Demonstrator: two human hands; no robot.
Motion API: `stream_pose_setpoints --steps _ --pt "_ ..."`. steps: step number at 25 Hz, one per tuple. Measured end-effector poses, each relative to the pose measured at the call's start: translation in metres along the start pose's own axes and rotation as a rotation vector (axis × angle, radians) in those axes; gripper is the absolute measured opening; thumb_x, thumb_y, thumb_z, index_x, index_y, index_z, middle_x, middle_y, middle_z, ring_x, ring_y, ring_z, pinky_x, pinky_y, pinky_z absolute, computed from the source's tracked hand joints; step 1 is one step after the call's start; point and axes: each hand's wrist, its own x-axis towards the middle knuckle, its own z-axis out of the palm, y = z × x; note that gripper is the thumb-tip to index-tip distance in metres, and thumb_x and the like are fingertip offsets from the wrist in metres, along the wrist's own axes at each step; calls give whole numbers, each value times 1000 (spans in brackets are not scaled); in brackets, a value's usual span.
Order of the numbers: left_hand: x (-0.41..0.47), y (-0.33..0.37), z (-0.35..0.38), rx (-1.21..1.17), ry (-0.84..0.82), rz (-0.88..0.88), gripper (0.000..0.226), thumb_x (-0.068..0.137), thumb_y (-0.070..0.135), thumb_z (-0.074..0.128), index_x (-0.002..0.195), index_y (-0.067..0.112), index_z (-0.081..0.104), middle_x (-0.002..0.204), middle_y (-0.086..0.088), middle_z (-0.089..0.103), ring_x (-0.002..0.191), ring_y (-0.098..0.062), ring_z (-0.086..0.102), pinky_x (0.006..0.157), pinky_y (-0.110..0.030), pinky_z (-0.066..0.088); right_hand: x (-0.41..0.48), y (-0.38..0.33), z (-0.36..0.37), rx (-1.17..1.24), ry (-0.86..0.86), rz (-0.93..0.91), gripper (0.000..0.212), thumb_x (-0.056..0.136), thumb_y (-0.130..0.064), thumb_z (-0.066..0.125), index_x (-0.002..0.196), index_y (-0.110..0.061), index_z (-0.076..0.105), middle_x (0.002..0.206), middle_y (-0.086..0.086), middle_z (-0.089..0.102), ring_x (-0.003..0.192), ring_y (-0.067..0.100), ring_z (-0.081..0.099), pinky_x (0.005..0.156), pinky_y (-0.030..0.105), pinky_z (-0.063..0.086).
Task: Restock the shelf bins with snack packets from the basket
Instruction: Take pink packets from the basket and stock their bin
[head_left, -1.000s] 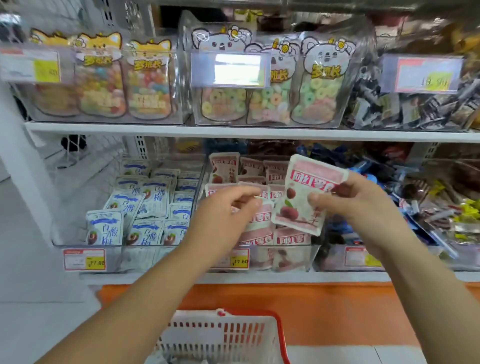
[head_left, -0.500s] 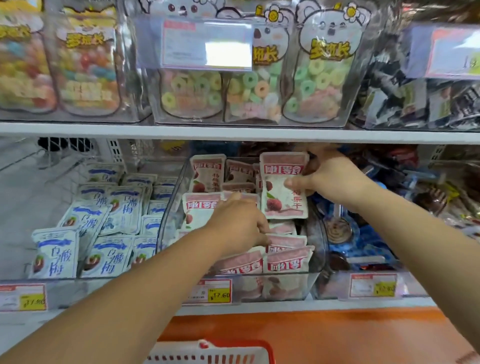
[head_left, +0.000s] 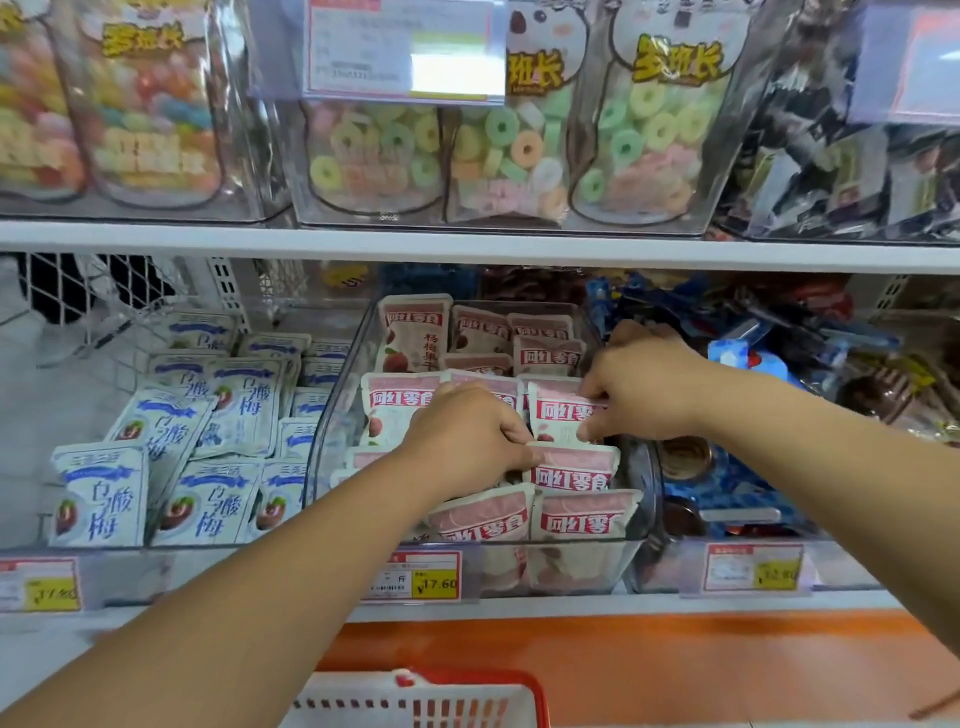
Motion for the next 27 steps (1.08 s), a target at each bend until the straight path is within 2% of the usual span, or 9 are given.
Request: stream_pose_setpoints --steps 3,8,12,14,17,19,22,25,27 --pt "2 0 5 -46 34 -38 11 75 45 78 74 34 75 94 12 56 112 -21 49 96 -43 46 6 -10 6 -156 27 -49 28 87 -48 59 91 -21 67 80 -4 54 109 24 48 94 45 36" --pt "5 5 8 62 75 -78 14 76 46 77 73 34 72 103 6 54 112 -19 48 93 -43 49 4 10 -4 472 16 46 24 84 -49 68 99 -30 69 95 -12 66 104 14 55 94 35 42" --pt "8 5 11 147 68 -93 19 78 47 75 75 29 72 111 4 57 116 -19 45 94 -42 48 14 -5 13 80 189 64 24 83 -48 67 104 -37 68 83 -10 54 122 21 35 103 44 26" --pt "8 6 6 68 28 -86 17 76 44 78 75 28 72 105 8 63 107 -15 53 91 -39 50 9 -2 7 111 194 72 30 85 -50 65 113 -38 66 96 -6 63 123 23 37 102 43 29" --pt "-3 7 -22 -156 -55 -26 21 74 37 81 91 28 71 96 12 67 90 -7 62 82 -27 51 -11 3 -5 394 281 71 41 89 -44 64 128 -34 60 123 -5 65 122 22 50 101 37 42" --pt "-18 7 -41 -217 11 5 18 79 37 77 94 32 69 94 13 66 83 -3 62 72 -21 50 -29 -5 -8 538 394 44 31 92 -35 63 122 -30 65 117 -8 68 118 19 52 98 31 42" --pt "-57 0 -61 -292 133 32 4 87 33 69 88 37 69 90 17 66 75 1 61 61 -15 45 -60 -34 -9 755 468 24 17 93 -29 62 108 -29 71 97 -14 68 97 6 54 76 10 37" --pt "-116 -22 -72 -297 204 65 11 89 25 66 89 35 70 83 22 67 70 7 57 63 -8 41 -92 -76 -7 1130 425 -18 12 93 -26 63 100 -29 72 87 -9 72 72 -1 58 61 6 40" --pt "-155 -52 -69 -343 188 21 14 89 21 66 87 34 71 78 23 68 70 7 57 65 -6 41 -108 -112 0 1320 218 -90 12 94 -22 63 100 -27 72 84 0 73 66 2 60 56 12 43"
